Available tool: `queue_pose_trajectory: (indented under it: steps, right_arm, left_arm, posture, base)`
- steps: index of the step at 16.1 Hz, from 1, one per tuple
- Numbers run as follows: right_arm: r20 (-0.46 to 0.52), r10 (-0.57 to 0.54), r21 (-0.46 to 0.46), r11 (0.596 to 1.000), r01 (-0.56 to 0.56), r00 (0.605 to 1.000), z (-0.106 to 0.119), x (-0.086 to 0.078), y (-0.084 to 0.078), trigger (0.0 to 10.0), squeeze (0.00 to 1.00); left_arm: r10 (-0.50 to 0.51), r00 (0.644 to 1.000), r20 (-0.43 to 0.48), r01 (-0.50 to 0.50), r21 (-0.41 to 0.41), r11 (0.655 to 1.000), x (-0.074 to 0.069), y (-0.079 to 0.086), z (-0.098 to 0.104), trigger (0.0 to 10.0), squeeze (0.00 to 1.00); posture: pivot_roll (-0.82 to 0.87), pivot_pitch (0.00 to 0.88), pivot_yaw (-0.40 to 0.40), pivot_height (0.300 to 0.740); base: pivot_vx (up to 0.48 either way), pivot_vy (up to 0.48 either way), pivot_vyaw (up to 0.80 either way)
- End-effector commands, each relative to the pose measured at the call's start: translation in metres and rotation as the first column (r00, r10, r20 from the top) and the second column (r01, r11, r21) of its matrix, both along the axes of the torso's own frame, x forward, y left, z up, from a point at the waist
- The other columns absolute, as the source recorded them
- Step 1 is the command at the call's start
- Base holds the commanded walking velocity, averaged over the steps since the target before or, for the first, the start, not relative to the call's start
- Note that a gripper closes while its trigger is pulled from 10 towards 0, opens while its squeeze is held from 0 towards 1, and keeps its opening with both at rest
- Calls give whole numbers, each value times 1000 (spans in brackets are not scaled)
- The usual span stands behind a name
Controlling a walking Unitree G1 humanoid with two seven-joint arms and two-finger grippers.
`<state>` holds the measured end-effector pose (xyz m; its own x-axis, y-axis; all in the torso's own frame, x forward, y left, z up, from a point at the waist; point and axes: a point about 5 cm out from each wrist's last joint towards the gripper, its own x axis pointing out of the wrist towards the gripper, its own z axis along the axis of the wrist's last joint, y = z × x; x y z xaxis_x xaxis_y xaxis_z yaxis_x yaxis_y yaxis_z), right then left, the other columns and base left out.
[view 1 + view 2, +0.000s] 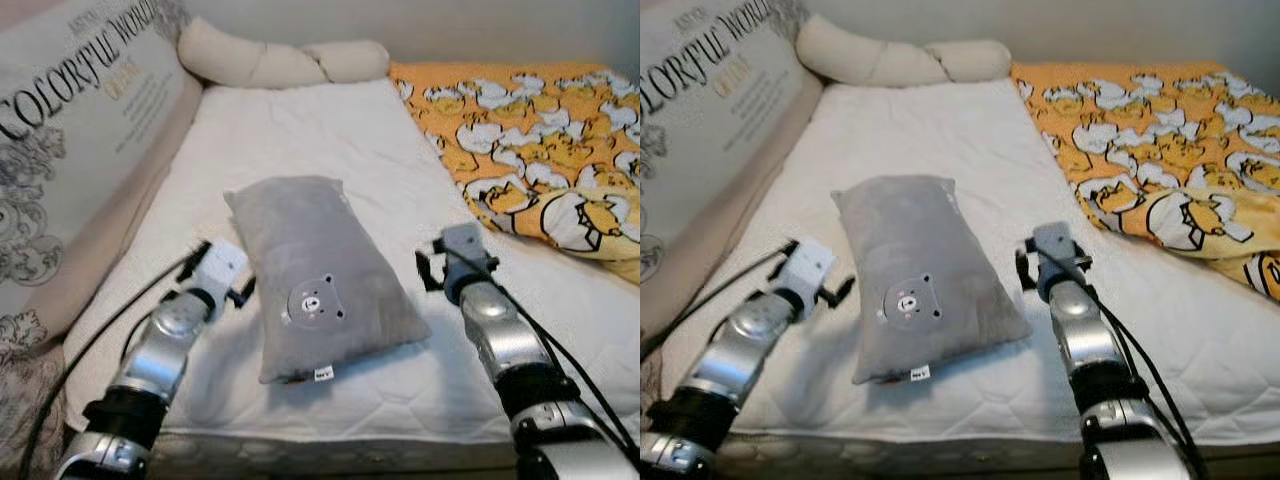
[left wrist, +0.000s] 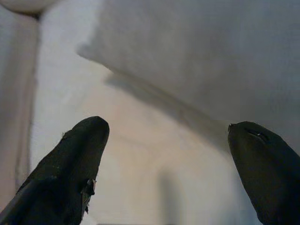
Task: Clean up the room
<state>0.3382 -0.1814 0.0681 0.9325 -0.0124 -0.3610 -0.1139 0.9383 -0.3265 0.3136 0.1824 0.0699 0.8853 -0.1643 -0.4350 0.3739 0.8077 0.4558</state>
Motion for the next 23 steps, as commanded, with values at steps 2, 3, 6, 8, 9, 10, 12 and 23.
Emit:
queue_pose_trajectory:
  steps: [2,3,6,8,9,10,12,23]
  right_arm:
    - [-23,103,-59,993,-104,994,-3,2,9,10000,0]
    - [-41,162,-18,987,-162,986,-8,-1,15,10000,0]
    - [-28,384,171,911,-374,923,-12,-14,31,10000,0]
    - [4,460,266,855,-444,888,-7,-20,30,10000,0]
    - [19,500,284,828,-484,866,-3,-24,26,10000,0]
    - [26,546,302,795,-527,838,1,-29,24,10000,0]
    - [23,619,318,740,-592,785,4,-38,19,10000,0]
    - [-125,212,282,944,-170,969,-21,-44,-53,10000,1000]
  left_arm:
    - [-54,998,-9,55,21,998,1,-6,0,10000,0]
    - [-79,997,-21,79,-13,997,0,-12,-2,10000,0]
    - [-183,983,-13,181,-114,977,-3,-21,1,10000,0]
    - [-251,968,-14,245,-174,954,-8,-24,3,10000,0]
    - [-276,961,-14,267,-205,942,-10,-25,6,10000,0]
    - [-299,954,-8,290,-225,930,-11,-26,8,10000,0]
    - [-340,941,1,329,-254,910,-13,-28,12,10000,0]
    - [-108,992,-61,83,-316,945,-8,20,2,10000,859]
  posture:
    - [95,0,15,740]
    - [96,0,11,740]
    - [110,0,0,740]
    - [112,0,0,740]
    - [112,0,1,740]
    - [112,0,3,740]
    - [109,0,9,740]
    - [89,0,19,740]
  base:
    - [0,0,0]
    - [0,0,0]
    - [0,0,0]
    - [0,0,0]
    - [0,0,0]
    - [0,0,0]
    - [0,0,0]
    - [0,0,0]
